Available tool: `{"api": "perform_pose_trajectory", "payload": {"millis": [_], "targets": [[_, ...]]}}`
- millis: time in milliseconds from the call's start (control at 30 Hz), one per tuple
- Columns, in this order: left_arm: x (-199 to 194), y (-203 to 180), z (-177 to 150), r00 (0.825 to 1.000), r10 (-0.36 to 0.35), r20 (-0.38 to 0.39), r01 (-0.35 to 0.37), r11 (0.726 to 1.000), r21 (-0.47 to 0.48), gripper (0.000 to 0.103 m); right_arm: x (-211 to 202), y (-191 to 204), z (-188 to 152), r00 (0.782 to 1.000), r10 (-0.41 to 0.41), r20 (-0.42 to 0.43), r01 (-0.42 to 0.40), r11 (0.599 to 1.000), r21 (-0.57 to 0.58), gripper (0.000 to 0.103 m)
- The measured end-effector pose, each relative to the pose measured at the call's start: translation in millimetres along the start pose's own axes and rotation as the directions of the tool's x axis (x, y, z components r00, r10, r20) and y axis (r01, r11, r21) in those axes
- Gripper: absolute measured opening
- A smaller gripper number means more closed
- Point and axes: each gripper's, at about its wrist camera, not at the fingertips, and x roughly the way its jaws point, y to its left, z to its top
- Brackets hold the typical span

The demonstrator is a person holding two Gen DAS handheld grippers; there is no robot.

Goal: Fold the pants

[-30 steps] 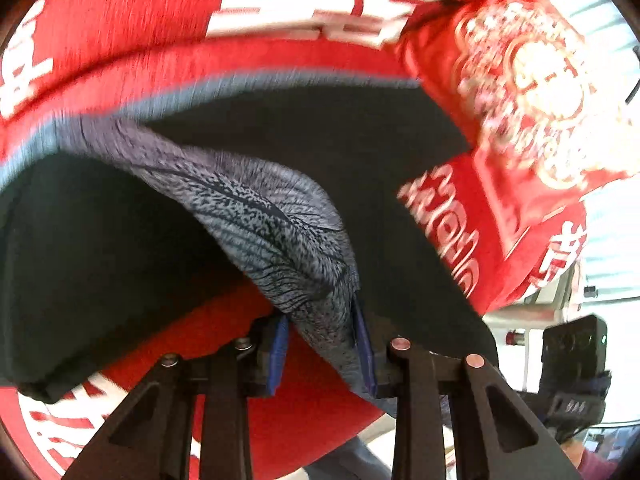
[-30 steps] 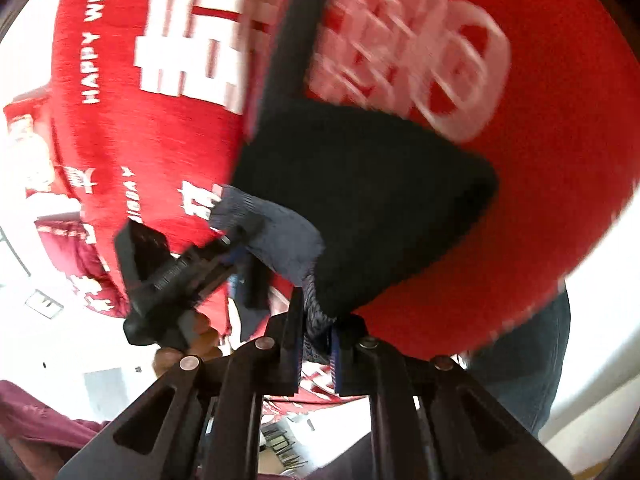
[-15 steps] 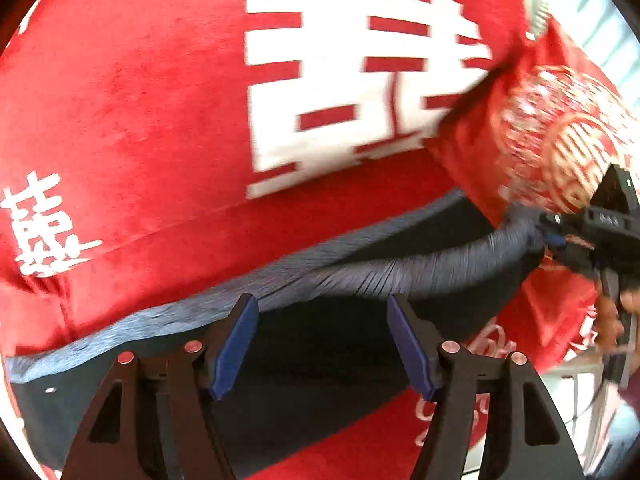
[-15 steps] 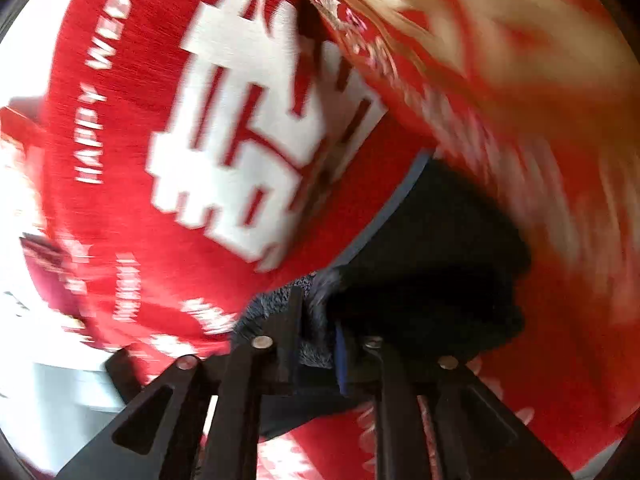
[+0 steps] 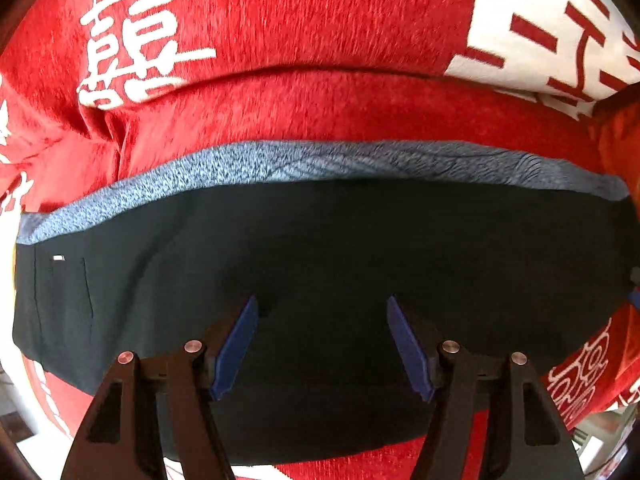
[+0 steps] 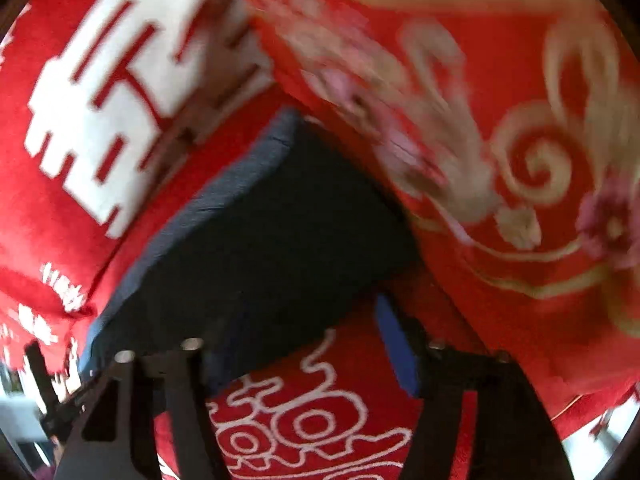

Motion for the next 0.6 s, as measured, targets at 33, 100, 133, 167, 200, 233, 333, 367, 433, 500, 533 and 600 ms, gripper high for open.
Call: {"api": "perform_pose_trajectory", "payload": {"millis": [33, 100, 133, 167, 200, 233, 333, 367, 433, 500, 533, 600], "targets": [[2, 0, 0, 1.000, 0.004, 0.000, -0.004, 1.000, 0.003, 0.068, 8, -7, 3, 1.000, 0.021, -0.011, -0.021, 0.999, 0.046, 0.029], [3, -2, 1, 1.000, 0.016, 0.009, -0.016, 1.000, 0.012, 0.068, 13, -5, 10, 1.000, 0.024, -0.010, -0.023, 0.998, 0.052, 0.011], [3, -4, 2, 1.000, 0.018, 0.012, -0.018, 1.000, 0.017, 0.068, 8, 6, 14, 0.999, 0.037, 0.015, -0.037, 0.999, -0.001, 0.009], [4, -4, 3, 1.000, 0.019, 0.014, -0.020, 1.000, 0.023, 0.068, 2, 13, 14, 0.999, 0.036, 0.041, -0.034, 0.998, -0.054, 0.009], [6, -8, 5, 1.000, 0.022, 0.013, -0.022, 0.999, 0.026, 0.070, -2, 18, 17, 0.997, 0.029, 0.065, -0.022, 0.994, -0.103, 0.009], [8, -8, 5, 0.999, 0.029, 0.014, -0.029, 0.999, 0.024, 0.079, 1, 18, 19, 0.998, 0.007, 0.059, 0.000, 0.992, -0.123, 0.009], [7, -4, 7, 0.999, 0.035, 0.002, -0.035, 0.999, -0.001, 0.081, 26, -9, 19, 0.998, -0.030, -0.064, 0.027, 0.998, -0.053, 0.013], [4, -3, 8, 1.000, 0.030, 0.001, -0.030, 1.000, -0.008, 0.081, 24, -13, 17, 0.998, -0.017, -0.055, 0.015, 0.999, -0.043, 0.016], [-7, -3, 9, 0.999, 0.020, 0.031, -0.019, 1.000, -0.011, 0.081, 13, -15, 9, 0.998, -0.055, -0.044, 0.052, 0.996, -0.071, 0.020], [-14, -4, 14, 0.998, 0.032, 0.063, -0.031, 0.999, -0.007, 0.081, -1, -13, 3, 0.999, -0.037, -0.004, 0.037, 0.996, -0.079, 0.020], [-16, -5, 15, 0.997, 0.034, 0.073, -0.033, 0.999, -0.010, 0.081, -7, -9, 3, 0.999, -0.024, 0.024, 0.027, 0.994, -0.105, 0.020], [-15, -8, 30, 0.996, 0.035, 0.084, -0.033, 0.999, -0.022, 0.081, -14, 10, 11, 0.997, -0.018, 0.081, 0.034, 0.980, -0.197, 0.026]]}}
